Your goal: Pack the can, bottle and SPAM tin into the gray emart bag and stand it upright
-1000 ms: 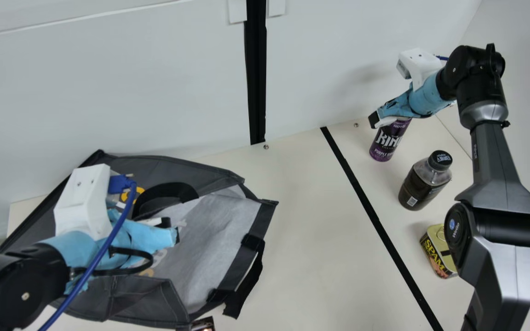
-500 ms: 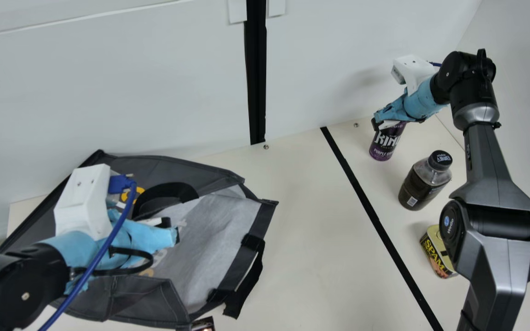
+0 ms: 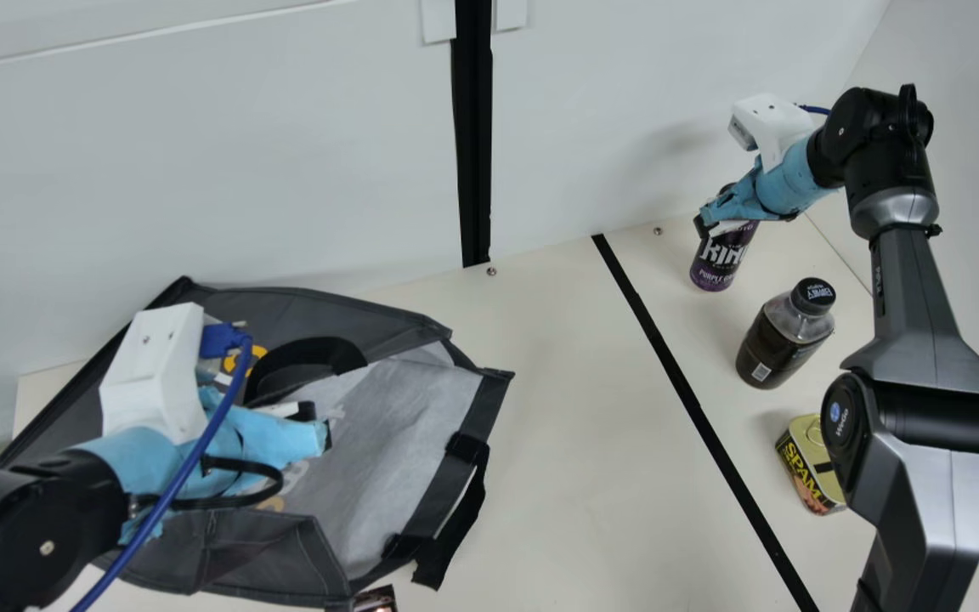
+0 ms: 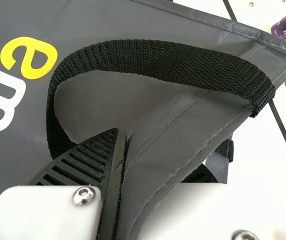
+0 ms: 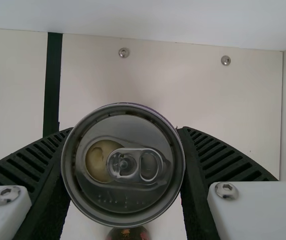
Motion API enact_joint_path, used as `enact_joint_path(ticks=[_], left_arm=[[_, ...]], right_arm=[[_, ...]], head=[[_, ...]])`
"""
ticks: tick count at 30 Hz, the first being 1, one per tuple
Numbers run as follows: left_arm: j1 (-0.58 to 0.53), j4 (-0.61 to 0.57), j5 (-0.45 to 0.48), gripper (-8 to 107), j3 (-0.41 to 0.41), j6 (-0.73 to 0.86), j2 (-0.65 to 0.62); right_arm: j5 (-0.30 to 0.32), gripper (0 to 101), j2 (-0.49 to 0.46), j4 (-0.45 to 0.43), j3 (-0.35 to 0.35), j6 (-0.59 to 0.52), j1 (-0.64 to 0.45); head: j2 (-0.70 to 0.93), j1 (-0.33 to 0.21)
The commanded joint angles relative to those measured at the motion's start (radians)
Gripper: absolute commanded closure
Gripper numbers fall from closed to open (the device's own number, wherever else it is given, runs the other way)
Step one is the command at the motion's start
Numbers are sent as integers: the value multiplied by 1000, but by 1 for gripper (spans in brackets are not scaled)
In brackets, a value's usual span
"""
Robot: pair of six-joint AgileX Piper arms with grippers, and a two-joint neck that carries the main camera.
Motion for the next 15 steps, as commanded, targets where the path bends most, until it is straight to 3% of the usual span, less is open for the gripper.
enact_joint_path(ticks=[1,15], left_arm=[[0,0,0,107,0,0,0],[0,0,0,107,0,0,0]], right_arm=[[0,101,-17,1,10,-6,1],[0,101,-171,14,147,-34,0]], head=[[-1,-24],[-1,-24]])
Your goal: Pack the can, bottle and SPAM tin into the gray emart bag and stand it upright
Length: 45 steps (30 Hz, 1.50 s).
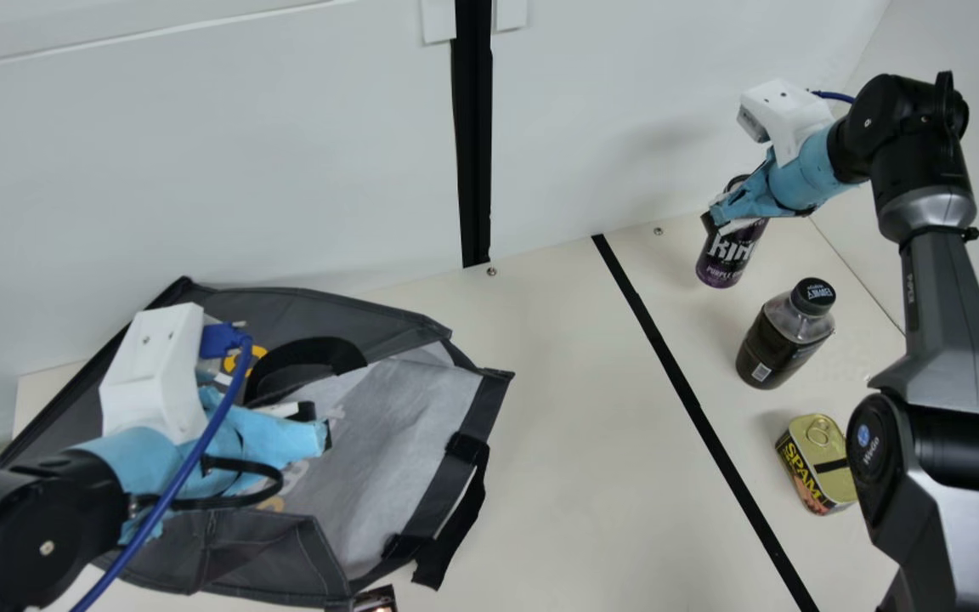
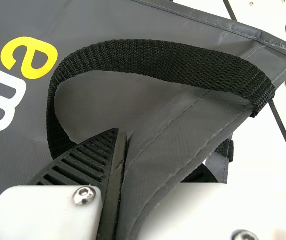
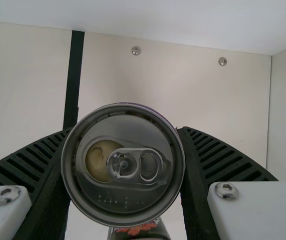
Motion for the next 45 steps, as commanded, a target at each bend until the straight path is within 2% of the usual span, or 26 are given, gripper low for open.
enact_joint_path(ticks=[1,17,45], left_arm=[[0,0,0,107,0,0,0],[0,0,0,107,0,0,0],[0,0,0,107,0,0,0]], right_arm=[[-2,101,-26,4,24,1,1],[-2,101,-217,31,196,-18,12],[-2,101,-506,97,525,-132,6]], head=[[-2,-23],[-2,-23],[-2,-23]])
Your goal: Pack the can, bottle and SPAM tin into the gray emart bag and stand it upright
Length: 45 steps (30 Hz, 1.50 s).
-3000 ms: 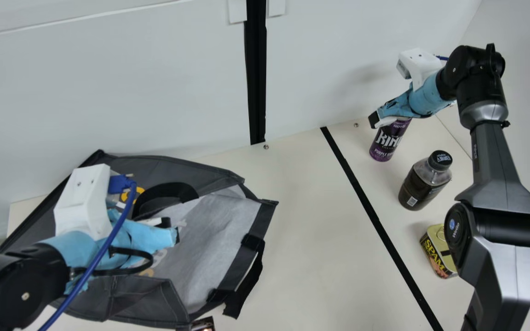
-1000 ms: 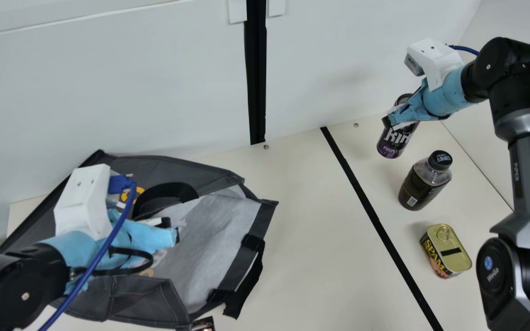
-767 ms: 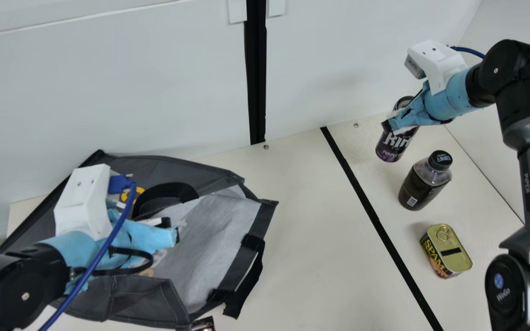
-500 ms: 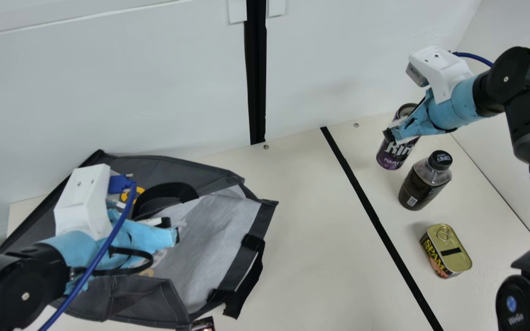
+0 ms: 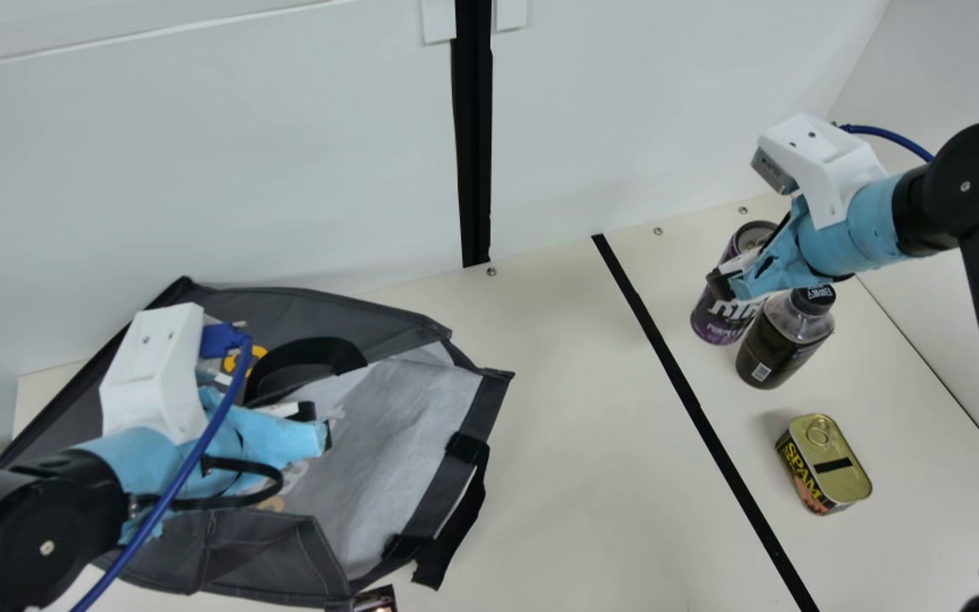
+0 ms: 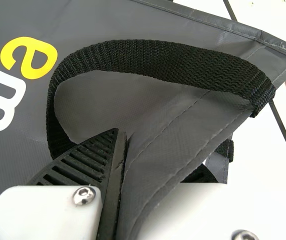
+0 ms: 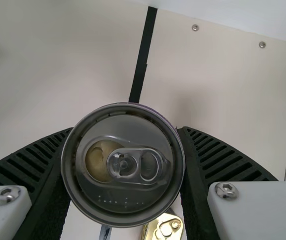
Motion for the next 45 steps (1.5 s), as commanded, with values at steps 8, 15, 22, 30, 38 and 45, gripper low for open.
enact_joint_path(ticks=[8,15,22,30,38,45], left_arm=[[0,0,0,107,0,0,0],[0,0,0,107,0,0,0],[0,0,0,107,0,0,0],[0,0,0,107,0,0,0],[0,0,0,107,0,0,0],[0,0,0,107,0,0,0]], right_arm=[[1,101,-78,5,99,-22,16],[1,101,-118,18,163,-91,17],[1,101,-135,58,219,-209,-5],[1,101,-145,120,284,-350,-24],[1,101,-164,165,340,-444,-18],[1,101,-187,191,381,-478,3]], head=[[-1,-23],[-1,-23],[-1,-23],[-1,-23],[-1,-23],[-1,-23]])
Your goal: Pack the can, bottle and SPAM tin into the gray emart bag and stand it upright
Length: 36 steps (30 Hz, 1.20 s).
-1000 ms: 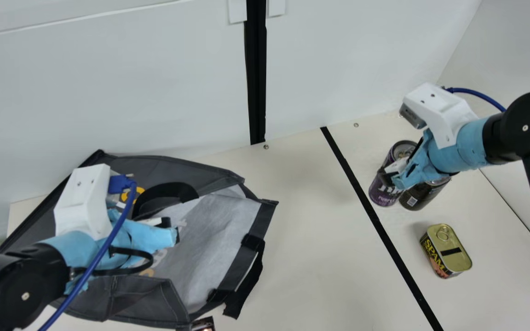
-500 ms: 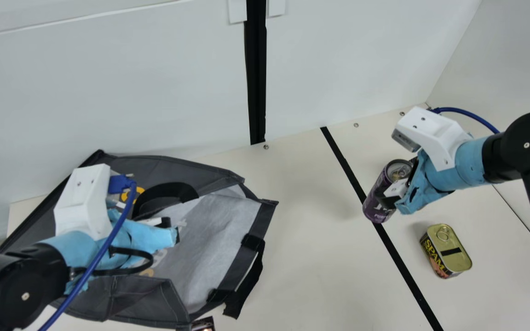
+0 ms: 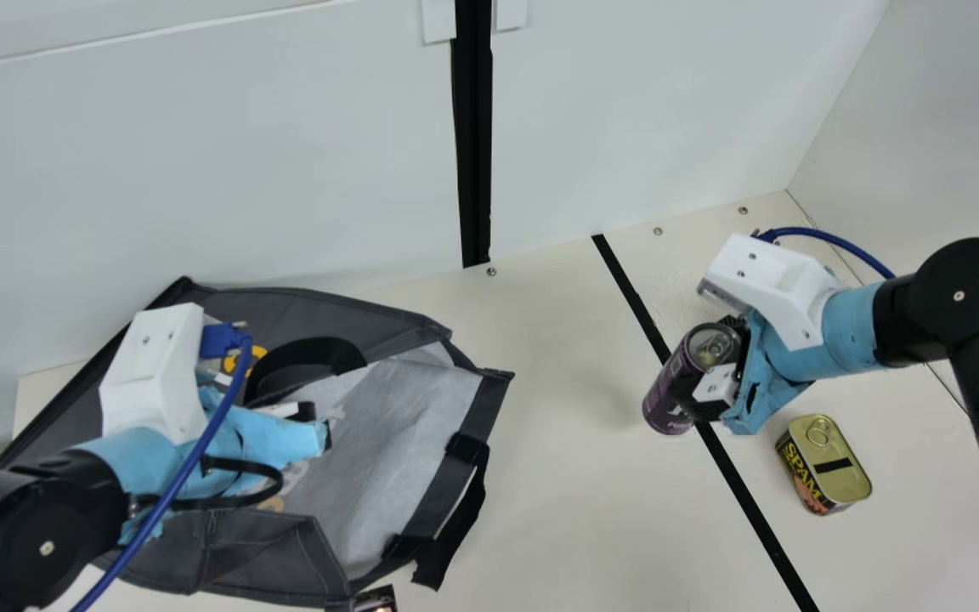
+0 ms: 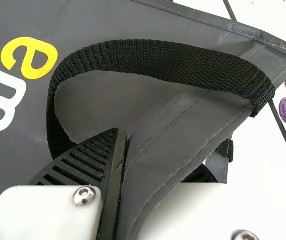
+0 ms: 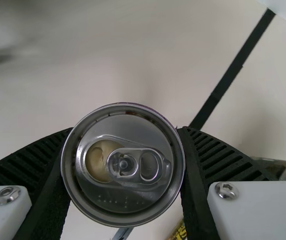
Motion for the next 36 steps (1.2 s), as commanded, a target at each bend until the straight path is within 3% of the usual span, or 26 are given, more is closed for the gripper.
enact_joint_path(ticks=[1,18,36], left_arm=[[0,0,0,107,0,0,0],[0,0,0,107,0,0,0],[0,0,0,107,0,0,0]], right_arm=[[1,101,-6,8,10,-2,8],[1,101,-88,31,66,72,169],[1,101,-171,100,13,271,368]], head=[[-2,-23],[-2,-23],[-2,-23]])
